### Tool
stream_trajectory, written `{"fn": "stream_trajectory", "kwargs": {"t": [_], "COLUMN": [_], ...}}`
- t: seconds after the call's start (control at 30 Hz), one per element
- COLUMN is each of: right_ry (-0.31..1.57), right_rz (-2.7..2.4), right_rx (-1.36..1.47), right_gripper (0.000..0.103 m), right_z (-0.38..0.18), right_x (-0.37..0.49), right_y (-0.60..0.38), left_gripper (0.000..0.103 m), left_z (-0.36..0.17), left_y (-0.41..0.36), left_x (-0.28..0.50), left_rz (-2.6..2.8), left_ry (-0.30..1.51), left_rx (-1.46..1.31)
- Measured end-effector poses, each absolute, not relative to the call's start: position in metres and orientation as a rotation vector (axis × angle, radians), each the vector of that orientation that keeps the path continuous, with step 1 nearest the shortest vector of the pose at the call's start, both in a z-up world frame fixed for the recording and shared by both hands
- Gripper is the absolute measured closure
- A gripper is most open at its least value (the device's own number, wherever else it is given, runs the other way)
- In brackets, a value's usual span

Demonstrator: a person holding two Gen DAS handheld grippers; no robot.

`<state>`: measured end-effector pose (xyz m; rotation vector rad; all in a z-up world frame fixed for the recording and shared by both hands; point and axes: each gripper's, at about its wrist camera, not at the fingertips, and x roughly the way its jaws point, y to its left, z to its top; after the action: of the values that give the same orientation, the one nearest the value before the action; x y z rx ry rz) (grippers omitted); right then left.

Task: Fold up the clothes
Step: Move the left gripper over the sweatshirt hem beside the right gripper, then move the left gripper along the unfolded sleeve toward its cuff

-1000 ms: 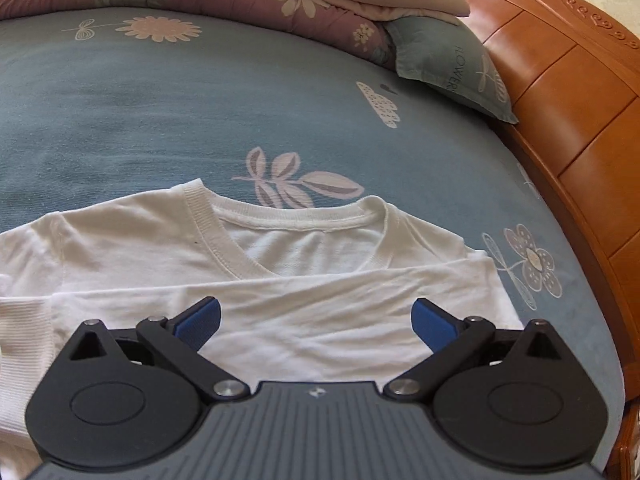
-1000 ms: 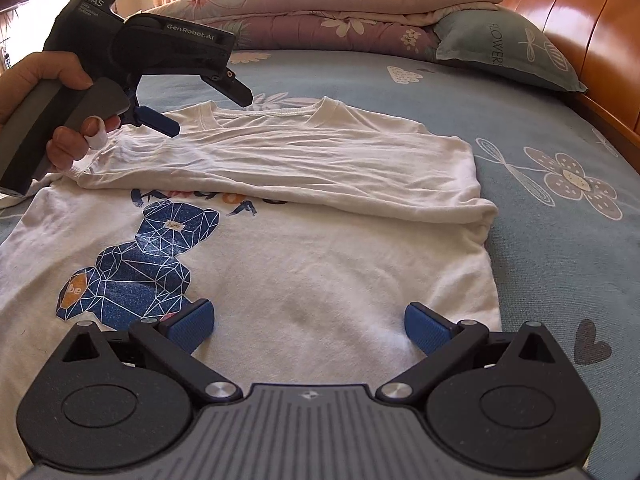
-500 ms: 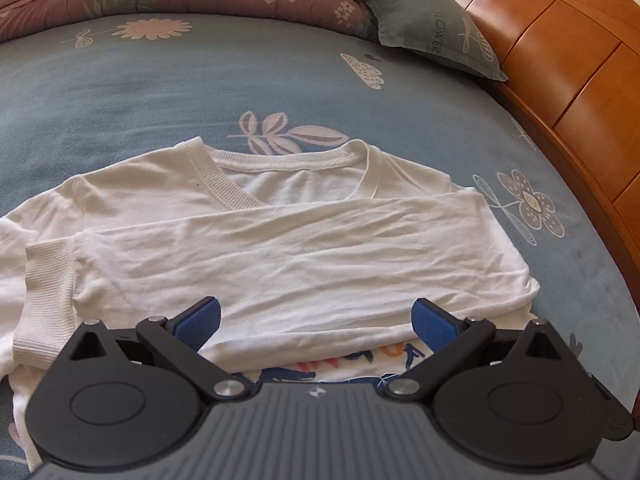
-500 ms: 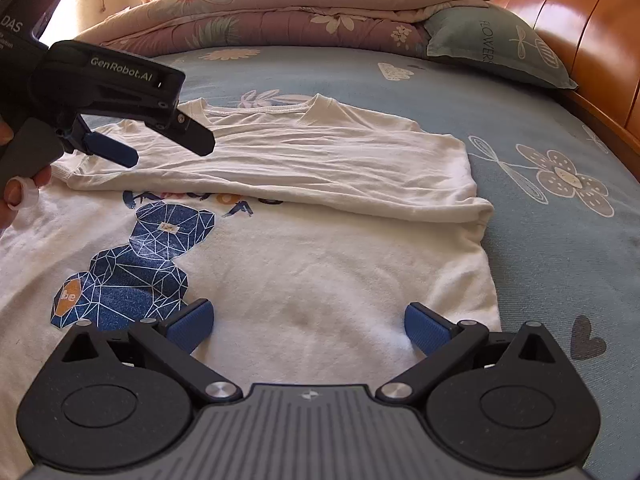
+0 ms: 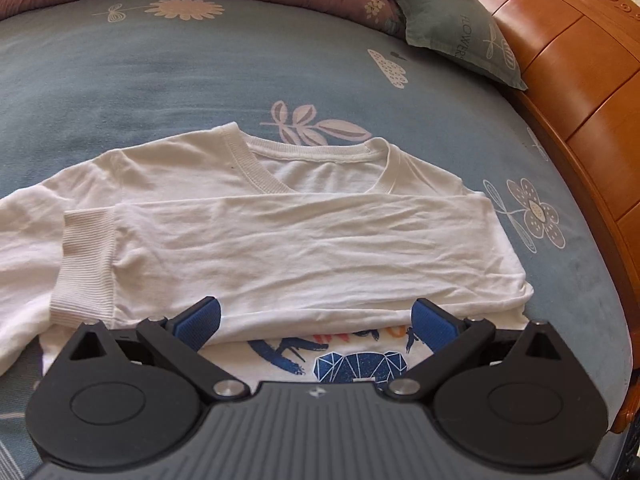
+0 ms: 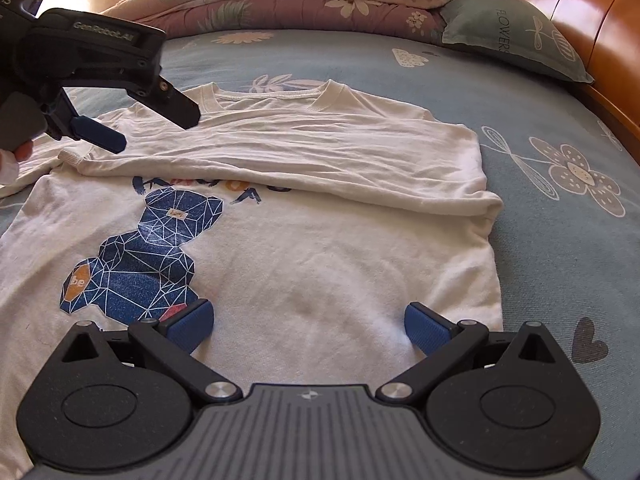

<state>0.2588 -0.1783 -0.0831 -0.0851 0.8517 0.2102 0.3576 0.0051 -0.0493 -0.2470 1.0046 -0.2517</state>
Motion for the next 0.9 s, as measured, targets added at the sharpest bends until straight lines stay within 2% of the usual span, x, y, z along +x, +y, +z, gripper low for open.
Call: {"fn": "stream_trajectory", "kwargs": {"t": [0.2, 0.5, 0.6, 0.8, 0.9], "right_ry": [0.850, 0.820, 0.801, 0.827, 0.805], "right_rz": [0.221, 0.240, 0.234, 0.211, 0.261], "right_rx": [-0.092, -0.116, -0.109, -0.078, 0.049], "right_gripper": [0.000, 0.000, 0.000, 0.000, 0.000], "right_z": [-0.083, -0.085, -0.086, -0.082, -0.073], "right_x": [0.260, 0.257, 0.255, 0.259, 0.257], "right_y": [-0.178, -0.177, -0.177, -0.176, -0.184], "left_gripper": [0.002, 0.002, 0.002, 0.002, 0.002], "left_z": [-0.043, -0.085, -0.088, -0.076, -0.071], "left_y": [0.025, 0.035, 0.044, 0.038, 0.032], "left_x": [0.302, 0.223, 0.193, 0.169, 0.169], "left_rz": [-0.269, -0.266, -0.256, -0.241, -0.264], "left_ry": [0.995, 1.018, 0.975, 0.918, 0.870], "left_rx": [-0.268, -0.332, -0.331, -0.266, -0.268]}}
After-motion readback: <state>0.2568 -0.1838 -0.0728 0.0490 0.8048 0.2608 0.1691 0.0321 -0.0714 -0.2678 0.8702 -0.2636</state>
